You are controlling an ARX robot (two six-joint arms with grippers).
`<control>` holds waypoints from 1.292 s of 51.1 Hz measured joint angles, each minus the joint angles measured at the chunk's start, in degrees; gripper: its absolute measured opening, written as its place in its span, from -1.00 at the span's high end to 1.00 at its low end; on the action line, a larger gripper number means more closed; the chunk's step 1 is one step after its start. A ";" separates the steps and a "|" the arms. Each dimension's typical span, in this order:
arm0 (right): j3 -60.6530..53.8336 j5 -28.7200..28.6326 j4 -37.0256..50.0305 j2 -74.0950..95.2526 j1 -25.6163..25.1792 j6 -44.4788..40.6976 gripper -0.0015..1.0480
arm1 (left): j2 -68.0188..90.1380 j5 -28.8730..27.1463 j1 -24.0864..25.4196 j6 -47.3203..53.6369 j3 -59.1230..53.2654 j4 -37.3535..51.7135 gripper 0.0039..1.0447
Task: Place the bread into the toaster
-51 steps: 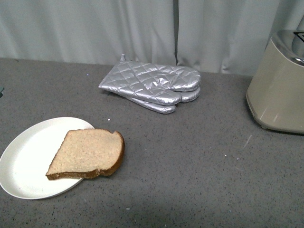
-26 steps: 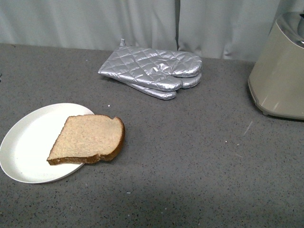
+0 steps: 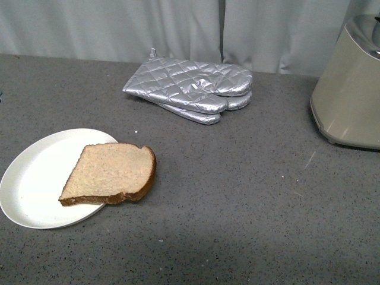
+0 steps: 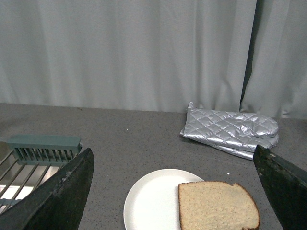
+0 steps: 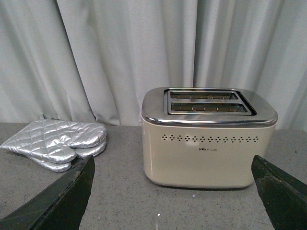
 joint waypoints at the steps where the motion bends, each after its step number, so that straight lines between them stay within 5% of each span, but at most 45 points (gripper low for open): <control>1: 0.00 0.00 0.00 -0.02 0.00 0.00 -0.82 | 0.00 0.00 0.00 0.00 0.00 0.00 -0.88; 19: 0.00 0.00 0.00 -0.02 0.00 0.00 -0.82 | 0.02 0.00 0.00 0.00 0.00 0.00 -0.88; 25: 0.00 -0.17 0.00 0.00 -0.02 -0.02 -0.82 | 9.97 24.59 7.15 -22.62 3.89 -8.98 -0.88; 29: 0.00 -0.02 0.00 0.00 0.00 0.00 -0.82 | 17.03 33.48 9.16 -40.65 4.15 -4.74 -0.88; 37: 0.00 0.00 0.00 0.00 0.00 0.00 -0.82 | 40.54 39.85 14.91 -56.61 9.38 18.14 -0.88; 43: 0.00 0.00 0.00 0.00 0.00 0.00 -0.82 | 60.98 41.38 18.91 -55.54 15.58 30.88 -0.88; 48: 0.00 0.00 0.00 0.00 0.00 0.00 -0.82 | 74.84 41.75 20.65 -51.52 20.65 33.27 -0.88; 66: 0.00 0.00 0.00 0.00 0.00 0.00 -0.82 | 108.41 38.86 24.55 -28.96 37.62 26.01 -0.88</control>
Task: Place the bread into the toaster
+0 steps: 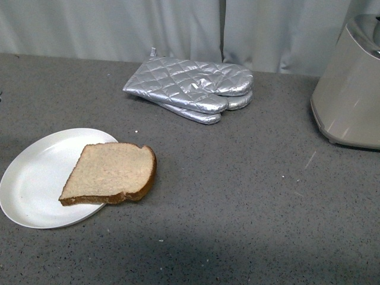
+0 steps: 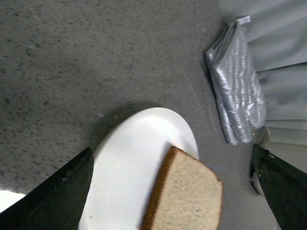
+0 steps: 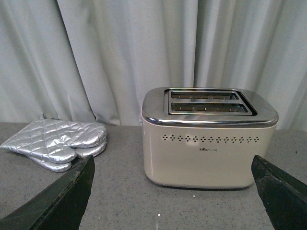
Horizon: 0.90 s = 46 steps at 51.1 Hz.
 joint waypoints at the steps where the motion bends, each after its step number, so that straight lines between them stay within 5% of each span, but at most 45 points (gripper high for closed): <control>1: 0.00 0.00 0.00 0.00 0.00 0.00 -0.82 | 0.94 -0.15 0.20 0.94 0.66 -0.37 -0.88; 46: 0.00 0.00 0.00 0.00 0.00 0.00 -0.82 | 9.79 -2.54 -5.38 26.67 6.34 -17.53 -0.88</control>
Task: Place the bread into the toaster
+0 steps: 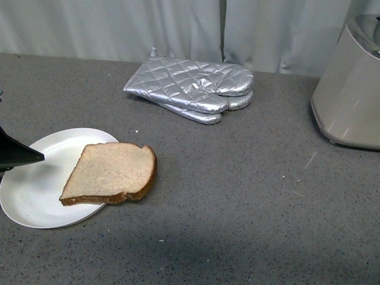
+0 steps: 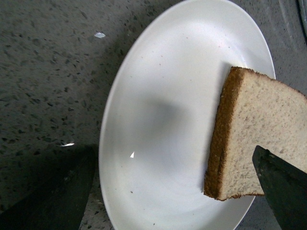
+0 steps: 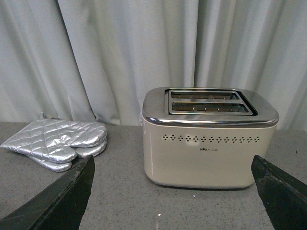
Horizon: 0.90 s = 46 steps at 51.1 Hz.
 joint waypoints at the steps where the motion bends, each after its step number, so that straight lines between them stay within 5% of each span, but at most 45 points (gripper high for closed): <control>1: 0.00 0.00 0.00 0.00 0.00 0.00 -0.82 | 0.00 -0.33 -0.15 0.22 0.09 -0.35 -0.88; 10: 0.00 0.00 0.00 0.00 0.00 0.00 -0.82 | 0.00 -2.67 -1.22 4.76 1.84 -6.01 -0.85; 25: 0.00 0.00 0.00 0.00 0.00 0.00 -0.82 | 0.61 -7.43 -2.78 6.97 2.62 -7.28 0.02; 37: 0.00 0.00 0.00 0.00 0.00 0.00 -0.82 | 0.09 -8.11 -5.57 1.38 2.62 -6.78 0.91; 46: 0.00 0.00 0.00 -0.02 0.00 0.00 -0.82 | -3.74 -8.00 -9.86 -3.69 2.64 -5.84 0.94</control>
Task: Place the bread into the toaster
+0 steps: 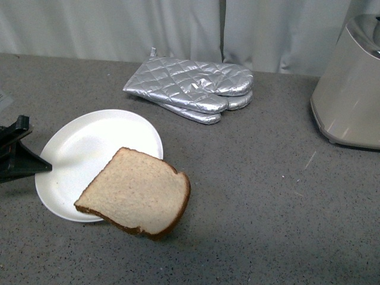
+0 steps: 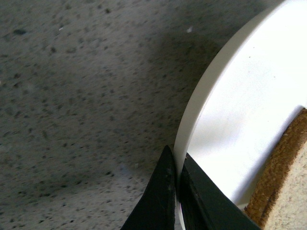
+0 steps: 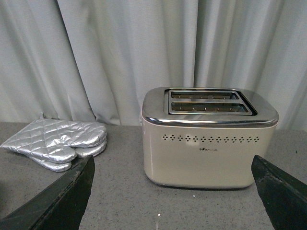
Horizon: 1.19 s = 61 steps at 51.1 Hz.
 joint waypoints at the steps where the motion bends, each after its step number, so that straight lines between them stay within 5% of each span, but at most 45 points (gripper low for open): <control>1: 0.00 0.00 0.00 0.02 0.00 0.00 -0.82 | -0.48 -0.17 -0.57 -0.61 -0.02 0.13 0.94; 13: 0.00 0.00 0.00 0.02 0.00 0.00 -0.82 | -3.39 -4.44 -7.98 -7.06 -2.12 1.40 0.94; 44: 0.00 0.00 0.00 0.02 0.00 0.00 -0.82 | 1.05 -16.61 -38.97 -34.91 3.21 4.02 0.94; 61: 0.00 0.00 0.00 0.02 0.00 0.00 -0.82 | 8.59 -22.67 -47.58 -50.07 13.75 2.86 0.94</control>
